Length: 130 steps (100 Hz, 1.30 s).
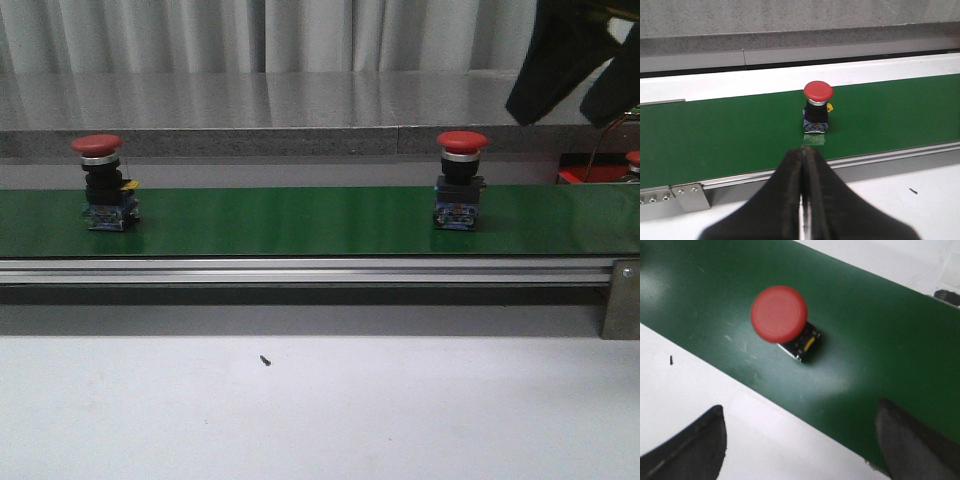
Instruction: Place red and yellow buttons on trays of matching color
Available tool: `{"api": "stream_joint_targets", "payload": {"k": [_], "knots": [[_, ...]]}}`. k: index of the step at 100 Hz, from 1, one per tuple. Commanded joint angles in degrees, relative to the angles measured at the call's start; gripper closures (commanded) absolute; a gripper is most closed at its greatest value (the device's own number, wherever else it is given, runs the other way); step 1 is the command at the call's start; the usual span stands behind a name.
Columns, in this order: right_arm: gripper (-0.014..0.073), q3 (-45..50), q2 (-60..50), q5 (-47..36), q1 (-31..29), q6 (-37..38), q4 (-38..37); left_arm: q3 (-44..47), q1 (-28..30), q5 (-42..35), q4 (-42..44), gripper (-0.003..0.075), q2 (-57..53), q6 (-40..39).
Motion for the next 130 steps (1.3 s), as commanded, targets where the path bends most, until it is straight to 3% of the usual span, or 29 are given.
{"api": "stream_joint_targets", "payload": {"k": [1, 42, 49, 60, 67, 99, 130], "knots": [[-0.0011, -4.2, 1.2, -2.3, 0.7, -0.6, 1.7, -1.6, -0.5, -3.8, -1.9, 0.074, -0.1, 0.2], [0.0004, -12.3, 12.3, -2.8, 1.7, -0.6, 1.0, -1.6, -0.5, -3.8, -1.9, 0.074, -0.1, 0.2], [0.0093, -12.3, 13.3, -2.3, 1.7, -0.6, 0.6, -1.6, -0.5, -3.8, -1.9, 0.074, -0.1, 0.2], [0.0367, -12.3, 14.0, -0.4, 1.7, -0.5, -1.1, -1.6, -0.5, -3.8, -1.9, 0.074, -0.1, 0.2], [0.0458, -12.5, 14.0, 0.4, 1.6, -0.5, -1.5, -1.6, -0.5, -3.8, -1.9, 0.074, -0.1, 0.2], [0.0468, -22.8, 14.0, 9.2, -3.8, -0.5, -2.3, -1.6, -0.5, -3.8, -1.9, 0.074, -0.1, 0.2], [0.0468, -31.8, 14.2, 9.7, -19.7, -0.1, -2.5, -1.6, -0.5, -3.8, -1.9, 0.074, -0.1, 0.2]]}}
